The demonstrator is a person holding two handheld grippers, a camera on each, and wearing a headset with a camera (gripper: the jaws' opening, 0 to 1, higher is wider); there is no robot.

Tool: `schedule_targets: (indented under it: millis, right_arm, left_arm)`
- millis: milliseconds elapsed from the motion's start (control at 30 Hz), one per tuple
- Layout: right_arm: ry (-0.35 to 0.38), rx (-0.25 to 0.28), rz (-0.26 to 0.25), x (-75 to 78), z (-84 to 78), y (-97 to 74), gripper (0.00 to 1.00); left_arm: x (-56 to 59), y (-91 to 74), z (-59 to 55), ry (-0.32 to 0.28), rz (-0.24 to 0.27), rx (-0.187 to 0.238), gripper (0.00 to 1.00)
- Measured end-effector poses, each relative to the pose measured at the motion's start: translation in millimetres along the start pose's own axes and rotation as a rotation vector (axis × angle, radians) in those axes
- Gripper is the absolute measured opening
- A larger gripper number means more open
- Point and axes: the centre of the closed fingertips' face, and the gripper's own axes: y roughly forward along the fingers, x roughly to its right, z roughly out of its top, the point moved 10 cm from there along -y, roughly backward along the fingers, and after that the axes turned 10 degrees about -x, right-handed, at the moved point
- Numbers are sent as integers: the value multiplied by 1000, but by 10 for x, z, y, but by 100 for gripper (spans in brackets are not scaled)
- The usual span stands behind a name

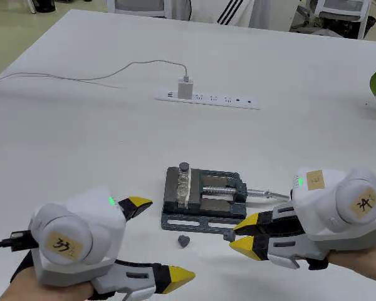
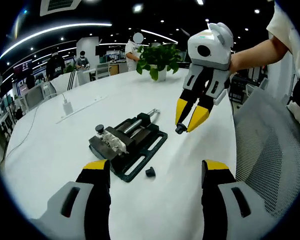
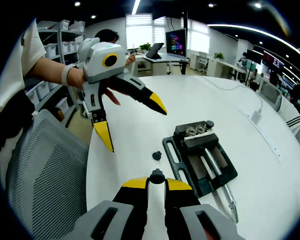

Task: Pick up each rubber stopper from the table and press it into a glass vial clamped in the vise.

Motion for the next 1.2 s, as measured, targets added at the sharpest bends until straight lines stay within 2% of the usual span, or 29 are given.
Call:
schedule_targets:
  millis: [100,233,333,433,567,633,767,967,1200]
  right_arm:
    - [-71,-40,7,-12,38,-39,7]
    - [-176,-104,15,-11,87,-56,7]
    - [-232,-127,19,-6,135,-58,7]
    - [-251,-133,31,0,194,-63,7]
    - [-336,-168,31,-3,277,-64,7]
    - [-337,-167,41,-18,318,-54,7]
    - [-402,-183,41,-38,400,-42,7]
    - [-439,-190,51,-36,513,-40,7]
    - [-479,-192,55,-60,595,-37,7]
  left_arm:
    - [36,36,80,37,-23,-3,68]
    - [89,60,176,123,-49,-17,61]
    - [116,70,215,151,-65,-20,54]
    - [149,92,242,180,-77,-27,49]
    - [188,107,262,207,-88,-34,39]
    - [201,110,276,220,-93,-36,35]
    - [205,138,302,243,-103,-45,27]
    - [198,130,373,262,-110,-29,16]
    - [191,137,369,272,-118,-40,11]
